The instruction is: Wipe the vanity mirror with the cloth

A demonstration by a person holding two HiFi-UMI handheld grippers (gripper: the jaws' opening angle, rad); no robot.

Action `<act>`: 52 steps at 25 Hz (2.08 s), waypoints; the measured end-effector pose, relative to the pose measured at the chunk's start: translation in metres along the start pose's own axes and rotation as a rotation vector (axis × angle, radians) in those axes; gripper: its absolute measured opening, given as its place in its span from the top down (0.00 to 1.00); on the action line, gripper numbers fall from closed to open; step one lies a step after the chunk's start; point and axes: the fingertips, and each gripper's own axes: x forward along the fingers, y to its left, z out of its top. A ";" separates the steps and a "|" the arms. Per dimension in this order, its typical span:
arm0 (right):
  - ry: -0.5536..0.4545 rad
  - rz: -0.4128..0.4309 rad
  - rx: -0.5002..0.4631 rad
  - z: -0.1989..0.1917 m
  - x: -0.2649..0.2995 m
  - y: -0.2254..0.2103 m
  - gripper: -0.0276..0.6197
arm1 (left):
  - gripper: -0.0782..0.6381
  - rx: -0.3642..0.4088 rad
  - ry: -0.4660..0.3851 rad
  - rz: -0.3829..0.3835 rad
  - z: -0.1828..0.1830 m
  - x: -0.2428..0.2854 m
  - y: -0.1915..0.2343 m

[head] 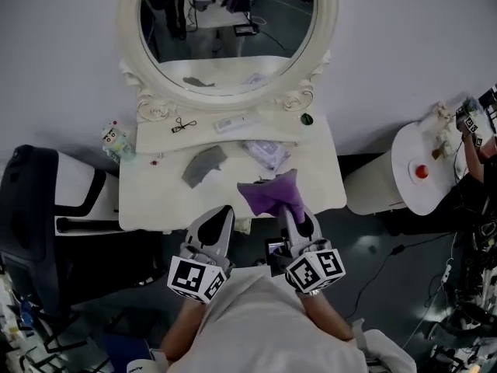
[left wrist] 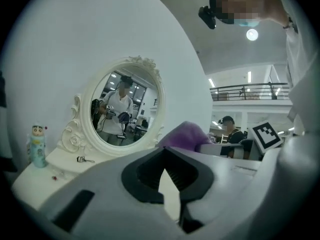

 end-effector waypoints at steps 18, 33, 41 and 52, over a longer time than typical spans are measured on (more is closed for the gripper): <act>0.004 0.083 -0.118 -0.021 -0.163 0.012 0.87 | 0.89 0.069 0.055 0.041 -0.068 -0.117 -0.142; 0.028 -0.195 -0.194 -0.115 -0.292 0.145 0.87 | 0.89 0.016 0.017 -0.124 -0.083 -0.275 -0.132; 0.035 -0.135 -0.228 -0.115 -0.333 0.150 0.87 | 0.89 0.039 -0.044 -0.055 -0.087 -0.317 -0.159; 0.083 -0.025 -0.207 -0.093 -0.469 0.087 0.87 | 0.89 0.035 -0.054 0.103 -0.136 -0.334 -0.299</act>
